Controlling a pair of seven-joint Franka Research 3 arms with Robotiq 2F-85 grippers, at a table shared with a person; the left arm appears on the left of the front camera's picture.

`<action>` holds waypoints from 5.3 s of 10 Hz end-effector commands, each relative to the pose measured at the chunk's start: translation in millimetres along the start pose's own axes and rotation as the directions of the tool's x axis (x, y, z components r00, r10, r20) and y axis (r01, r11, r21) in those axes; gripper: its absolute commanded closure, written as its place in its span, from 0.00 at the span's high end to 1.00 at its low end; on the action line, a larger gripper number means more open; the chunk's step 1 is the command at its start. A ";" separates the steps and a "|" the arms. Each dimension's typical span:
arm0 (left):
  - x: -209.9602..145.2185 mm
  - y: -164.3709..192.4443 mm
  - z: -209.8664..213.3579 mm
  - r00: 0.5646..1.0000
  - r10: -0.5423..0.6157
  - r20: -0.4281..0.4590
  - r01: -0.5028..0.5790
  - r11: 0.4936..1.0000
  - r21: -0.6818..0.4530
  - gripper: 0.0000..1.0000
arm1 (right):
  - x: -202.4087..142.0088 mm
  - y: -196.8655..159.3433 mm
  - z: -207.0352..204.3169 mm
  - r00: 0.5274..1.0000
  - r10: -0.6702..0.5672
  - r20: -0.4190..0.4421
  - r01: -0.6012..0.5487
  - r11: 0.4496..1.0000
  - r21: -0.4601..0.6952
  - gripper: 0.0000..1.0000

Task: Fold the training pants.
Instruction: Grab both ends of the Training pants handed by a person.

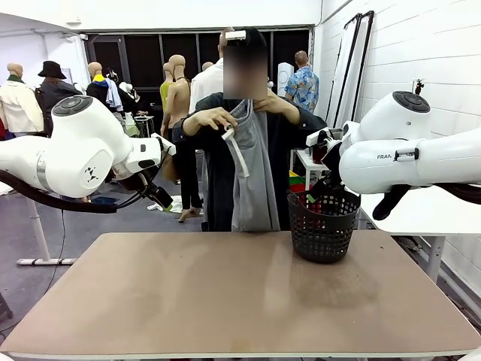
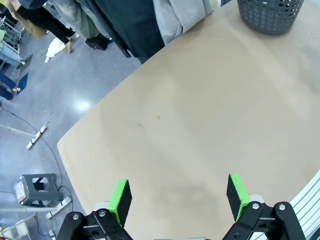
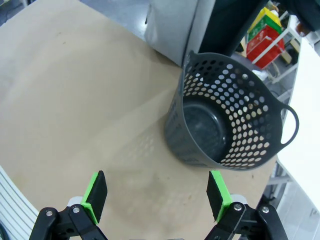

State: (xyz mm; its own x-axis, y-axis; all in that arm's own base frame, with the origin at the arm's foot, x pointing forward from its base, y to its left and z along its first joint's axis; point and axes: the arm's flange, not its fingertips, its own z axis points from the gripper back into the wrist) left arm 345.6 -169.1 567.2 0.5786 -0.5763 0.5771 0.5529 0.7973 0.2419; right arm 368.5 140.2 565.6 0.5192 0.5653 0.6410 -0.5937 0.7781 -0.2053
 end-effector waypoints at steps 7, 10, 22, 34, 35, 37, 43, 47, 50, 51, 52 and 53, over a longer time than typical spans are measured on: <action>-0.2 1.4 -0.5 1.000 -0.008 -0.001 0.008 1.000 0.000 1.00 | -0.2 -0.7 -0.1 1.000 -0.002 0.002 0.002 1.000 0.004 1.00; -0.2 1.4 -0.5 1.000 -0.008 -0.001 0.008 1.000 0.000 1.00 | -0.2 -0.7 -0.1 1.000 -0.002 0.002 0.002 1.000 0.004 1.00; -0.2 1.4 -0.5 1.000 -0.008 -0.001 0.008 1.000 0.000 1.00 | -0.2 -0.7 -0.1 1.000 -0.002 0.002 0.002 1.000 0.004 1.00; -0.2 1.4 -0.5 1.000 -0.008 -0.001 0.008 1.000 0.000 1.00 | -0.2 -0.7 -0.1 1.000 -0.002 0.002 0.002 1.000 0.004 1.00; -0.2 1.4 -0.5 1.000 -0.008 -0.001 0.008 1.000 0.000 1.00 | -0.2 -0.7 -0.1 1.000 -0.002 0.002 0.002 1.000 0.004 1.00; -0.2 1.4 -0.5 1.000 -0.008 -0.001 0.008 1.000 0.000 1.00 | -0.2 -0.7 -0.1 1.000 -0.002 0.002 0.002 1.000 0.004 1.00; -0.2 1.4 -0.5 1.000 -0.008 -0.001 0.008 1.000 0.000 1.00 | -0.2 -0.7 -0.1 1.000 -0.002 0.002 0.002 1.000 0.004 1.00; -0.2 1.4 -0.5 1.000 -0.008 -0.001 0.008 1.000 0.000 1.00 | -0.2 -0.7 -0.1 1.000 -0.002 0.002 0.002 1.000 0.004 1.00; -0.2 1.4 -0.5 1.000 -0.008 -0.001 0.008 1.000 0.000 1.00 | -0.2 -0.7 -0.1 1.000 -0.002 0.002 0.002 1.000 0.004 1.00; -0.2 1.4 -0.5 1.000 -0.008 -0.001 0.008 1.000 0.000 1.00 | -0.2 -0.7 -0.1 1.000 -0.002 0.002 0.002 1.000 0.004 1.00; -0.2 1.4 -0.5 1.000 -0.008 -0.001 0.008 1.000 0.000 1.00 | -0.2 -0.7 -0.1 1.000 -0.002 0.002 0.002 1.000 0.004 1.00; -0.2 1.4 -0.5 1.000 -0.008 -0.001 0.008 1.000 0.000 1.00 | -0.2 -0.7 -0.1 1.000 -0.002 0.002 0.002 1.000 0.004 1.00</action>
State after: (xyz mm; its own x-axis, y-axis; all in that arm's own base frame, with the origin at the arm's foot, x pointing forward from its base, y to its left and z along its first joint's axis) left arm 345.6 -169.1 567.2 0.5787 -0.5763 0.5771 0.5529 0.7974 0.2418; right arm 368.5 140.2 565.6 0.5192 0.5653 0.6410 -0.5936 0.7781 -0.2053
